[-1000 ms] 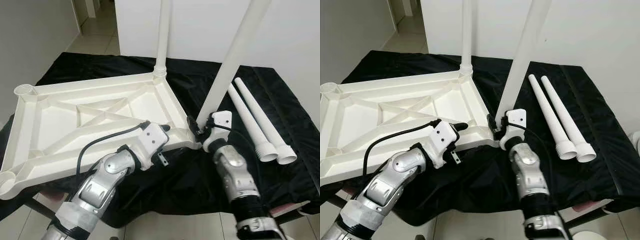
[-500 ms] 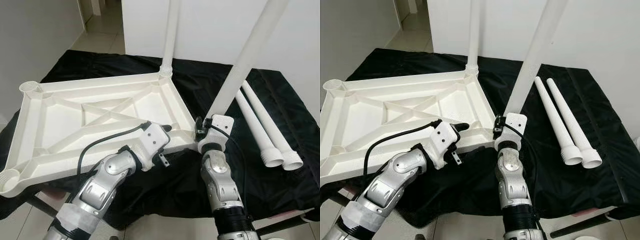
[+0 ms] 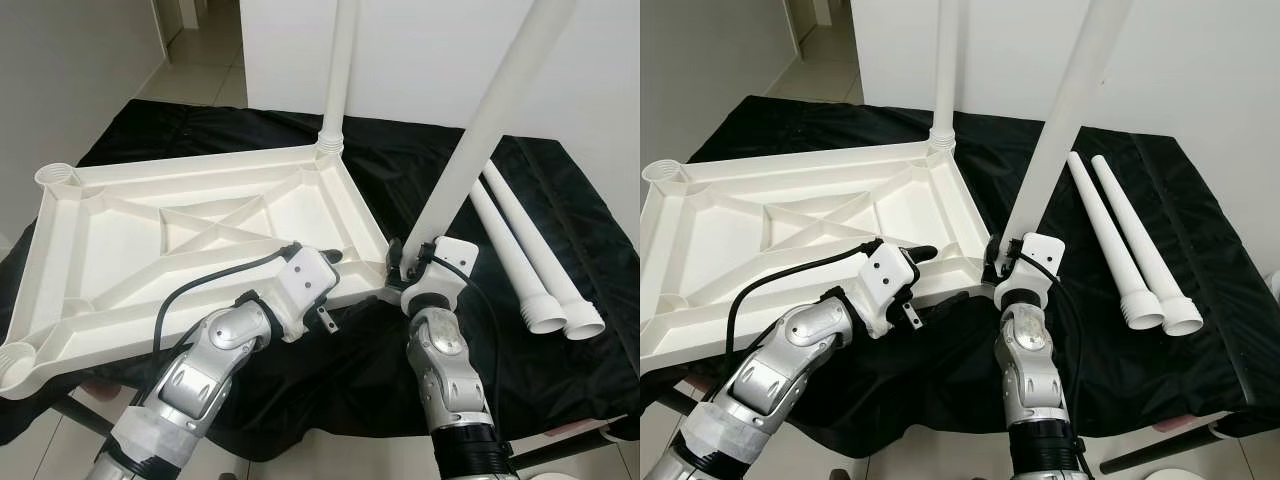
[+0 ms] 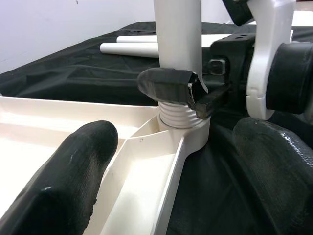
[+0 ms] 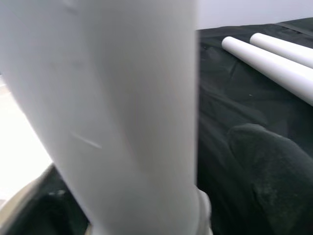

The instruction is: Building children table

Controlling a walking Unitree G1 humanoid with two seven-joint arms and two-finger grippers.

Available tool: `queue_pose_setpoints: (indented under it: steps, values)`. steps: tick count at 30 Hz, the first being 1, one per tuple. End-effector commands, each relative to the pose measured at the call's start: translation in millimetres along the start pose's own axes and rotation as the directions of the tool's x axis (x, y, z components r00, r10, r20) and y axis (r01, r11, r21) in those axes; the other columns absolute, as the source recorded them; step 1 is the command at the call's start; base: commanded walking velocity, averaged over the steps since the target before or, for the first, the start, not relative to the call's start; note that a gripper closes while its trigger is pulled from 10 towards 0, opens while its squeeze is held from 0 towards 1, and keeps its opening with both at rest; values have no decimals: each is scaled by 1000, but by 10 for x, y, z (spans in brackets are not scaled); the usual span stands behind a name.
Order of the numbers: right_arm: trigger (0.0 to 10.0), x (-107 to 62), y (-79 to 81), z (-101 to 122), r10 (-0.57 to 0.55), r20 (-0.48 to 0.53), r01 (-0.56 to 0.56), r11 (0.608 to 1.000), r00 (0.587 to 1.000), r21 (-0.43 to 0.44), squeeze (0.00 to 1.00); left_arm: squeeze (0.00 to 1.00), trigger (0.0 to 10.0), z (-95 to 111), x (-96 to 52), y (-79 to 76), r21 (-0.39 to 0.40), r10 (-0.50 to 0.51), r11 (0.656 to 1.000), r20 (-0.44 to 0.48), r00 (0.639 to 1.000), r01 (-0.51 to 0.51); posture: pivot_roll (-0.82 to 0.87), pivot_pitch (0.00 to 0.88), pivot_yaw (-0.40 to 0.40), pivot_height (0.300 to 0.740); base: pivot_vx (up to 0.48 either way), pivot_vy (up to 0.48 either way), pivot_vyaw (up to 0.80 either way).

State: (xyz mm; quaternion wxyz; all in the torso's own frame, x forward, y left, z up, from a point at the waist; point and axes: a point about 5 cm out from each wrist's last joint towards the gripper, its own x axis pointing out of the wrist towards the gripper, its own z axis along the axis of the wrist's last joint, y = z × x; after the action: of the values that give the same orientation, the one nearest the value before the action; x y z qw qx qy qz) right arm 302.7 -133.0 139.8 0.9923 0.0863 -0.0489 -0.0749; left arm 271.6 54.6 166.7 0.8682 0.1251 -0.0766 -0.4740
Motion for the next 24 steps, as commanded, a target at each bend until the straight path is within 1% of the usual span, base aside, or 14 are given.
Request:
queue_pose_setpoints:
  steps: [1, 4, 5, 6, 7, 8, 10, 11, 13, 15, 17, 18, 21, 24]
  values:
    - [10000, 3, -87, 26, 31, 14, -31, 999, 999, 7, 1000, 0, 10000, 5, -6, -27, 8, -34, 999, 2, 999, 34, -14, 58, -32, 740, 0, 0, 0]
    - [10000, 23, -114, 50, 56, 21, -56, 998, 998, 1, 1000, 0, 10000, 10, -8, -31, 6, -37, 999, 6, 999, 37, -14, 58, -32, 740, 0, 0, 0]
    - [10000, 50, -127, 66, 117, 17, -117, 993, 993, -24, 690, 0, 10000, 18, -7, -36, 2, -41, 999, 11, 999, 41, -15, 61, -33, 740, 0, 0, 0]
    - [10000, 69, -128, 78, 188, 13, -187, 981, 982, -41, 0, 0, 10000, 25, -6, -41, -1, -46, 999, 16, 999, 46, -18, 64, -32, 740, 0, 0, 0]
    - [10000, 69, -128, 78, 188, 13, -187, 981, 982, -41, 0, 0, 10000, 25, -6, -41, -1, -46, 999, 16, 999, 46, -18, 64, -32, 740, 0, 0, 0]
    - [10000, 81, -128, 88, 258, 10, -256, 964, 966, -68, 0, 0, 10000, 31, -4, -47, -4, -51, 999, 19, 999, 51, -19, 67, -31, 740, 0, 0, 0]
    - [10000, 81, -128, 88, 258, 10, -256, 964, 966, -68, 0, 0, 10000, 31, -4, -47, -4, -51, 999, 19, 999, 51, -19, 67, -31, 740, 0, 0, 0]
    - [10000, 101, -139, 125, 381, 27, -375, 918, 924, -126, 0, 0, 10000, 32, -1, -67, -11, -63, 998, 23, 998, 63, -26, 74, -25, 740, 0, 0, 0]
    - [10000, 106, -142, 138, 424, 31, -415, 897, 905, -151, 0, 0, 10000, 29, -2, -77, -14, -68, 998, 23, 997, 68, -26, 74, -25, 740, 0, 0, 0]
    - [10000, 106, -142, 138, 424, 31, -415, 897, 905, -151, 0, 0, 10000, 29, -2, -77, -14, -68, 998, 23, 997, 68, -26, 74, -25, 740, 0, 0, 0]
    - [10000, 138, -131, 150, 544, 12, -532, 824, 839, -194, 0, 0, 10000, -31, 16, -92, -2, -69, 998, 8, 998, 69, -27, 76, -30, 740, 0, 0, 0]
    - [10000, 138, -131, 150, 544, 12, -532, 824, 839, -194, 0, 0, 10000, -31, 16, -92, -2, -69, 998, 8, 998, 69, -27, 76, -30, 740, 0, 0, 0]
    - [10000, 208, -124, 163, 650, -29, -642, 742, 760, -196, 0, 0, 10000, -53, 20, -64, 13, -59, 998, -3, 998, 59, -12, 73, -33, 740, 0, 0, 0]
    - [10000, 242, -132, 169, 676, -40, -669, 716, 735, -197, 0, 0, 10000, -44, 13, -35, 14, -46, 999, -3, 999, 46, 2, 74, -36, 740, 0, 0, 0]
